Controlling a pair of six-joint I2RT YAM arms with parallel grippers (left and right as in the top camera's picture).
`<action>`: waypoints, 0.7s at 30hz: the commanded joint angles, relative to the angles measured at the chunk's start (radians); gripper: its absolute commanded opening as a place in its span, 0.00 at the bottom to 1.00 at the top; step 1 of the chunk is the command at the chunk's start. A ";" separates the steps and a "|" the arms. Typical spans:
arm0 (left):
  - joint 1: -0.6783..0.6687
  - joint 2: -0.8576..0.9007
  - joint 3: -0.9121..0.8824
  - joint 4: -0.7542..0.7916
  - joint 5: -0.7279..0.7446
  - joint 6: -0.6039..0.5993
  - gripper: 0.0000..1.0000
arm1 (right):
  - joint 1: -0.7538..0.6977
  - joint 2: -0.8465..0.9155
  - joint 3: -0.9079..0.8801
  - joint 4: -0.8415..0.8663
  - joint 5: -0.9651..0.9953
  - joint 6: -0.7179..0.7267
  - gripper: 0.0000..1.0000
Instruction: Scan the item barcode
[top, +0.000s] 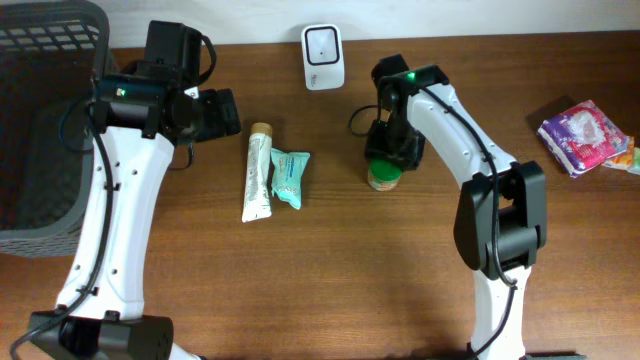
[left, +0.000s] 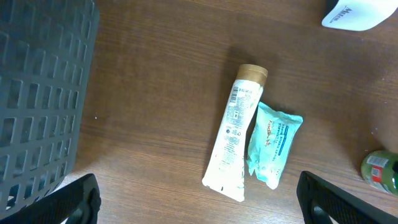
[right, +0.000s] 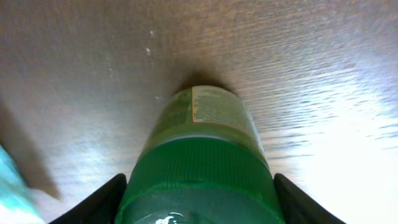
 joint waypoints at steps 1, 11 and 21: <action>-0.005 0.002 0.001 0.001 -0.007 0.005 0.99 | -0.017 0.002 0.093 -0.066 0.017 -0.489 0.59; -0.005 0.002 0.001 0.001 -0.007 0.005 0.99 | -0.017 0.005 0.116 -0.116 0.073 -0.795 0.70; -0.005 0.002 0.001 0.001 -0.007 0.005 0.99 | -0.017 0.005 0.121 -0.098 0.077 -0.412 0.91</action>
